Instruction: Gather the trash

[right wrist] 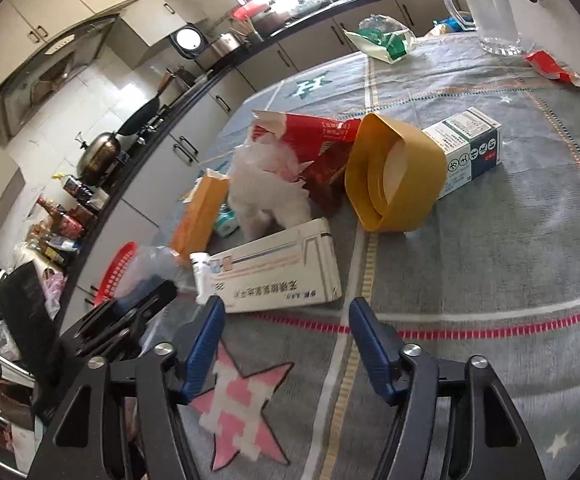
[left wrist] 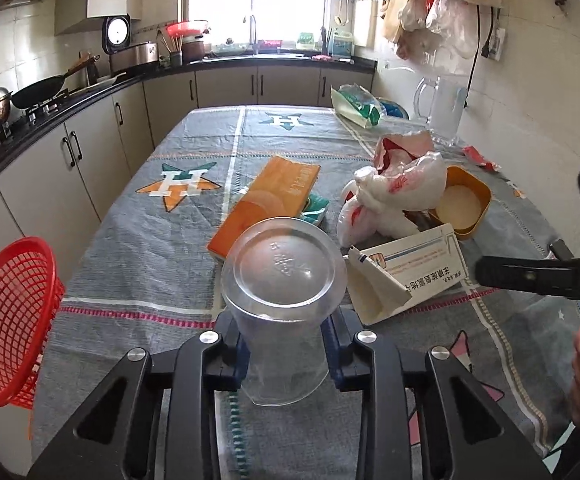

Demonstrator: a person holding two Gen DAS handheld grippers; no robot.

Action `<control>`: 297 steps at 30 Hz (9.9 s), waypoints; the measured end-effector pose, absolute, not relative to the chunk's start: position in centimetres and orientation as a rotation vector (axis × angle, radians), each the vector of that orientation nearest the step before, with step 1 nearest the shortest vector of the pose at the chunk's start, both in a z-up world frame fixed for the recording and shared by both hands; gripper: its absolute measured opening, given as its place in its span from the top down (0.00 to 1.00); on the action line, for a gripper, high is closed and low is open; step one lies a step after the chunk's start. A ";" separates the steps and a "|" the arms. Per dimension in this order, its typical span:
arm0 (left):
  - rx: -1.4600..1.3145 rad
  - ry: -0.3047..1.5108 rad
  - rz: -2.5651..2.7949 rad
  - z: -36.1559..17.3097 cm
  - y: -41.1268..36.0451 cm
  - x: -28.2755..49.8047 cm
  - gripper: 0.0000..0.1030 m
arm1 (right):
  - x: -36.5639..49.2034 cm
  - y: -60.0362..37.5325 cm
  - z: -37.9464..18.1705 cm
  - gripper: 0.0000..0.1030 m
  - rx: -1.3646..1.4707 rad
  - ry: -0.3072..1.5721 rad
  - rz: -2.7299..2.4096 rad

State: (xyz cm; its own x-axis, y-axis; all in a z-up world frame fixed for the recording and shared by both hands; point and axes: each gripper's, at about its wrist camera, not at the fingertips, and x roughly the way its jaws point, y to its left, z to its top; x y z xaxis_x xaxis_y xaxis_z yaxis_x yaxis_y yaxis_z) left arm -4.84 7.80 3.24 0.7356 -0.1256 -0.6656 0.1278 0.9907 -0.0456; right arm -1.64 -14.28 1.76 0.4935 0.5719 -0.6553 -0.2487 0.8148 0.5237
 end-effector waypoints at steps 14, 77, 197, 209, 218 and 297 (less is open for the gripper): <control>-0.080 0.663 -0.106 4.9 12.2 -7.8 0.72 | -3.6 -3.5 4.1 0.61 0.007 0.800 0.632; -0.044 0.647 -0.128 6.3 10.1 -8.3 0.72 | -6.3 -8.6 8.1 0.95 0.187 0.687 0.663; -0.112 0.593 0.255 5.7 21.2 -10.3 0.37 | -4.3 5.8 7.9 0.54 0.129 0.701 0.798; 0.011 0.643 0.128 4.4 11.5 -8.0 0.37 | -6.1 -5.8 6.7 0.51 0.105 0.630 0.537; 0.048 0.682 0.061 3.5 7.7 -7.0 0.37 | -6.5 -12.4 5.3 0.49 0.121 0.649 0.390; -0.074 0.556 0.036 4.4 8.4 0.4 0.54 | 0.1 -17.1 4.5 0.81 0.307 0.583 0.460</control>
